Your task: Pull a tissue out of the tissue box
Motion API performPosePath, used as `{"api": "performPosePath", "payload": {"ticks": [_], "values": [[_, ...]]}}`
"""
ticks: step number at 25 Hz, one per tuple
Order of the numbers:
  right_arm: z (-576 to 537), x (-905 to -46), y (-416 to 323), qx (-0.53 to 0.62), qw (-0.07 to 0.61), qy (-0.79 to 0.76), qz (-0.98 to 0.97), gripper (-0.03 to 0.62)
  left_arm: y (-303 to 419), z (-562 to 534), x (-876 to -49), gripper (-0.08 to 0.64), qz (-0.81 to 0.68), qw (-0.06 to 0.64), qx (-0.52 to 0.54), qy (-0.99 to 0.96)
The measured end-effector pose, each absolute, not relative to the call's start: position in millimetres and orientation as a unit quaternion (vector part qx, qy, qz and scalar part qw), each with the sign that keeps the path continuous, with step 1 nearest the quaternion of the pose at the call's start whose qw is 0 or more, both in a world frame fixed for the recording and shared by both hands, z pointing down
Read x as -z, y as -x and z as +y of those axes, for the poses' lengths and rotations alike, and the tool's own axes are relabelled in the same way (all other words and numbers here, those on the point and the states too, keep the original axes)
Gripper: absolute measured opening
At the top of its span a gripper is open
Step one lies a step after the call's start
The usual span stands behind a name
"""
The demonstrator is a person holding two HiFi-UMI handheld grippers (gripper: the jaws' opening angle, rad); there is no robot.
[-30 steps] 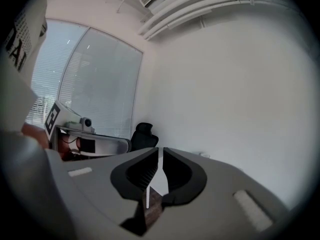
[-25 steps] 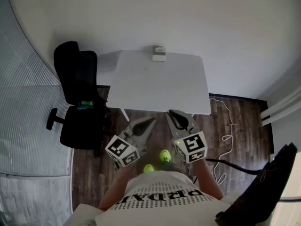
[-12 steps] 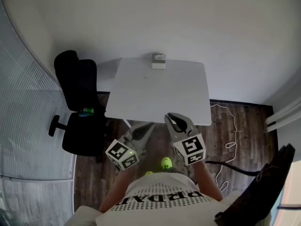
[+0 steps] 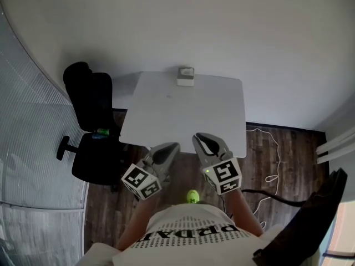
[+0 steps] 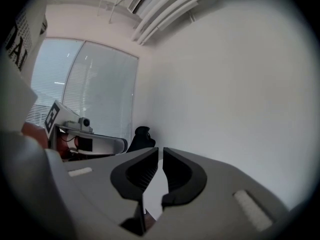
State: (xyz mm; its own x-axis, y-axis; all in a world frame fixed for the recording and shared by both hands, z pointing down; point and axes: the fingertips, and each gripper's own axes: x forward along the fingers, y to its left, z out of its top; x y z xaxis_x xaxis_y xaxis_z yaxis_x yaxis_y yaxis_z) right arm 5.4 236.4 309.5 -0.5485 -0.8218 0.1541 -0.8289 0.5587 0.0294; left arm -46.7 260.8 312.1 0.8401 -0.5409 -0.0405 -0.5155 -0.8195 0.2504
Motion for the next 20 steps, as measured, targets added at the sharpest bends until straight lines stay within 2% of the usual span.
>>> {"api": "performPosePath", "payload": {"ticks": [14, 20], "values": [[202.3, -322.0, -44.6, -0.03, 0.074, -0.467, -0.881, 0.035, 6.4, 230.6, -320.4, -0.009, -0.279, 0.124, 0.055, -0.951], [181.2, -321.4, -42.6, -0.027, 0.074, -0.469, -0.88, 0.035, 13.7, 213.4, -323.4, -0.009, -0.284, 0.122, 0.058, -0.949]]}}
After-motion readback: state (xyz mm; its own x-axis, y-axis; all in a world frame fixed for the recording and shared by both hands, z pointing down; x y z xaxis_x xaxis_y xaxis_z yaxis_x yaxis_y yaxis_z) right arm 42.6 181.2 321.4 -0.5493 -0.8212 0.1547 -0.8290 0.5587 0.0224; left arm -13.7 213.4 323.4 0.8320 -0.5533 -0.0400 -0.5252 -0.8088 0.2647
